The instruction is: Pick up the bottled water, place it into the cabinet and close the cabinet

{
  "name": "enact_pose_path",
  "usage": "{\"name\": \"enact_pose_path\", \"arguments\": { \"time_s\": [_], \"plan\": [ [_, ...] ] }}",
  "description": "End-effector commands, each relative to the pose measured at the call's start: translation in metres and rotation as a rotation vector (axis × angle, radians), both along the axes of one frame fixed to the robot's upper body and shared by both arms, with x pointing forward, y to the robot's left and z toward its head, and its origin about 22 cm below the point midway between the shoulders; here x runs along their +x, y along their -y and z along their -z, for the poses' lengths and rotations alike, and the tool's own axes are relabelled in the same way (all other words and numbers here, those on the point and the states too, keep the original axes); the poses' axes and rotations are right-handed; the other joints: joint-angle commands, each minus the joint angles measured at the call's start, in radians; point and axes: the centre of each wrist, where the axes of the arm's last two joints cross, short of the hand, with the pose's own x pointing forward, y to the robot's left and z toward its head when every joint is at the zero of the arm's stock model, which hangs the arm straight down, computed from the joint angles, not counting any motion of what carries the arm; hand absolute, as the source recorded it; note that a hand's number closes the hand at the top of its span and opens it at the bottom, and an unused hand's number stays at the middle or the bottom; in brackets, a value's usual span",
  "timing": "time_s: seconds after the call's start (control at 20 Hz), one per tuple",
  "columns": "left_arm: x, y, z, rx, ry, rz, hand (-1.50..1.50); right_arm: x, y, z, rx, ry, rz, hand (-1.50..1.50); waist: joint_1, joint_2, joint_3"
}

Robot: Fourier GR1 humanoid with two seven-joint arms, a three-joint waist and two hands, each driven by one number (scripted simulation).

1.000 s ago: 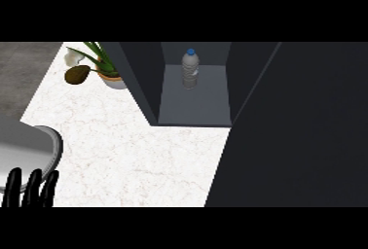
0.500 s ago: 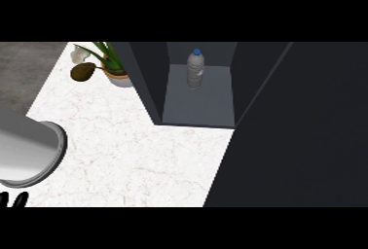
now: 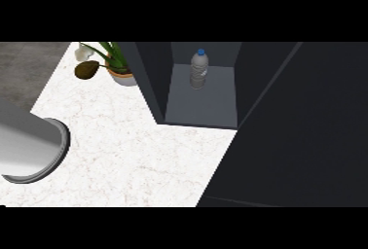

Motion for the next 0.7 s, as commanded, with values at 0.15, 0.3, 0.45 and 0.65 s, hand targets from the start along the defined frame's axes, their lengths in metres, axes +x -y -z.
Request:
{"name": "enact_pose_path", "arguments": {
  "time_s": [0.15,0.3,0.45,0.65],
  "plan": [
    [-0.021,-0.022,-0.009,-0.058,0.021,-0.012,-1.50,0.034,-0.056,-0.020,0.123,-0.062,-0.078,1.50,-0.005,-0.004,0.000],
    [-0.022,-0.038,-0.006,-0.058,0.019,-0.019,-1.50,0.063,-0.065,-0.029,0.153,-0.087,-0.056,1.50,-0.015,-0.001,0.001],
    [-0.024,-0.043,-0.022,-0.061,0.043,-0.017,-1.50,0.080,-0.067,-0.043,0.223,-0.124,-0.070,1.50,-0.023,0.000,0.002],
    [-0.042,-0.058,-0.017,-0.050,0.020,-0.006,-1.50,0.127,-0.053,-0.062,0.276,-0.127,-0.025,1.50,-0.016,-0.003,0.002]
  ]
}}
